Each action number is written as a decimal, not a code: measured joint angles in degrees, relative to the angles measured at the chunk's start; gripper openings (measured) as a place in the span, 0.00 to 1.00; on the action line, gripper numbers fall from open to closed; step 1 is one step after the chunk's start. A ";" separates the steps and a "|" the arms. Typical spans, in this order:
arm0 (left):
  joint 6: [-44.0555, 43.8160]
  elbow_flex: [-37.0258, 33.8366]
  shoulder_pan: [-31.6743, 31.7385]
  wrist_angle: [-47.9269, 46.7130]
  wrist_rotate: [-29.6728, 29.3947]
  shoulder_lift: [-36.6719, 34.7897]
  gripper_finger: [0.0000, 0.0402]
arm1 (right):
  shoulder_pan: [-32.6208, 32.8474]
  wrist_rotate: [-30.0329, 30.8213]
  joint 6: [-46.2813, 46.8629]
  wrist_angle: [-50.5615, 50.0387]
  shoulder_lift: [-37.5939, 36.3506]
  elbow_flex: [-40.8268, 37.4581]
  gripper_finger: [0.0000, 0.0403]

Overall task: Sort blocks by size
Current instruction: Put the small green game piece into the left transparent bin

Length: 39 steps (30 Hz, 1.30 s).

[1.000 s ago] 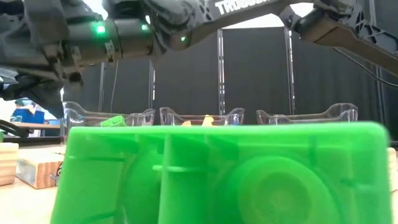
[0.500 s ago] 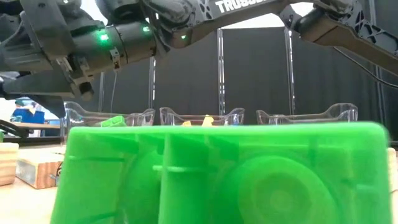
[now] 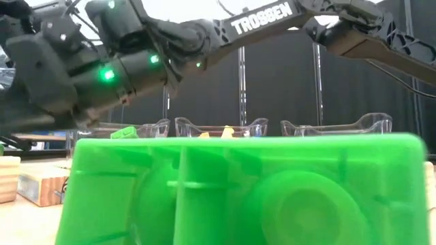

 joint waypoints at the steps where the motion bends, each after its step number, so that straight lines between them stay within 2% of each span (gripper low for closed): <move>1: 0.01 0.00 0.00 0.09 -0.01 0.05 0.00 | 0.00 -0.01 -0.55 -0.02 0.05 0.14 0.69; 12: -0.04 -0.04 0.00 0.22 -0.03 0.09 0.00 | 0.38 -2.51 -1.62 -1.38 2.45 0.17 0.67; 17: -0.07 -0.04 0.00 0.24 -0.03 0.09 0.01 | 0.63 1.64 -2.93 -1.83 2.38 0.15 0.61; 20: -0.02 -0.04 0.00 2.89 1.70 0.09 0.01 | -0.12 2.52 -2.41 -6.45 0.27 0.15 0.58; 23: 4.02 -0.03 -0.14 6.42 8.43 0.21 0.00 | -1.94 2.87 -4.76 -12.83 -4.07 0.11 0.57; 25: 5.39 0.45 -0.15 4.63 11.63 1.25 0.00 | -3.21 3.09 -8.28 -17.41 -8.20 0.11 0.57; 30: 7.56 6.90 -0.15 -2.75 12.86 5.83 0.00 | -6.34 3.47 -14.58 -29.00 -21.42 0.37 0.54; 35: 13.90 17.61 -1.42 -2.91 14.51 10.87 0.00 | -9.50 4.58 -18.10 -46.74 -30.93 0.08 0.48; 39: 20.19 24.54 -4.61 -3.29 25.25 13.34 0.00 | -12.05 6.48 -17.67 -60.77 -39.40 0.21 0.45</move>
